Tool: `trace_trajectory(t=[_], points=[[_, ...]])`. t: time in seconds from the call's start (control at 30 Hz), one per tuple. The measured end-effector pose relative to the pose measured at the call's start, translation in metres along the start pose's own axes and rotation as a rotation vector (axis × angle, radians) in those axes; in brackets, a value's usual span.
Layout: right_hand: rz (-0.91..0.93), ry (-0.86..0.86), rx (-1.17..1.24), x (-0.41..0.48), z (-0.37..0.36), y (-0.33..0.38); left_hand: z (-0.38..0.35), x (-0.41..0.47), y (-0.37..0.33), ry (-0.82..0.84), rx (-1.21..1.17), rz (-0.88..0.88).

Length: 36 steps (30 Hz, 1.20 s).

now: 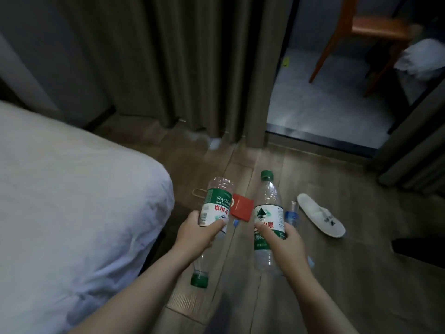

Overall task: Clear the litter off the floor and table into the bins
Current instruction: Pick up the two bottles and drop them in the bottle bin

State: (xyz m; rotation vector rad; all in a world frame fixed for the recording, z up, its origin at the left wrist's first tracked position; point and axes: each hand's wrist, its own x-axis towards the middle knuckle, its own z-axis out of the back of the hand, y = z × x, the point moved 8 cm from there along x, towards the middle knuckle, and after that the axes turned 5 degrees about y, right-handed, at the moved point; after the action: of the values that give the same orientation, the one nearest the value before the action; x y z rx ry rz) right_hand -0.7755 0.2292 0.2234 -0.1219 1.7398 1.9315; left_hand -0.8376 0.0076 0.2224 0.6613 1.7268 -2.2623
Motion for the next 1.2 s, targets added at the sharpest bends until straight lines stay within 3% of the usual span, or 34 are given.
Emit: trace_trajectory(t=[0.4, 0.7, 0.97, 1.2], points=[[0.063, -0.169, 0.091, -0.187, 0.169, 0.278, -0.041, -0.195, -0.308, 0.183, -0.062, -0.131], [0.308, -0.362, 0.144, -0.329, 0.272, 0.426, -0.088, -0.341, -0.491, 0.344, -0.106, -0.485], [0.469, -0.715, 0.263, -0.485, 0.31, 0.471, -0.12, -0.456, -0.558, 0.702, -0.179, -0.641], [0.479, -1.074, 0.291, -0.621, 0.27, 0.444, -0.123, -0.541, -0.53, 1.047, -0.148, -0.677]])
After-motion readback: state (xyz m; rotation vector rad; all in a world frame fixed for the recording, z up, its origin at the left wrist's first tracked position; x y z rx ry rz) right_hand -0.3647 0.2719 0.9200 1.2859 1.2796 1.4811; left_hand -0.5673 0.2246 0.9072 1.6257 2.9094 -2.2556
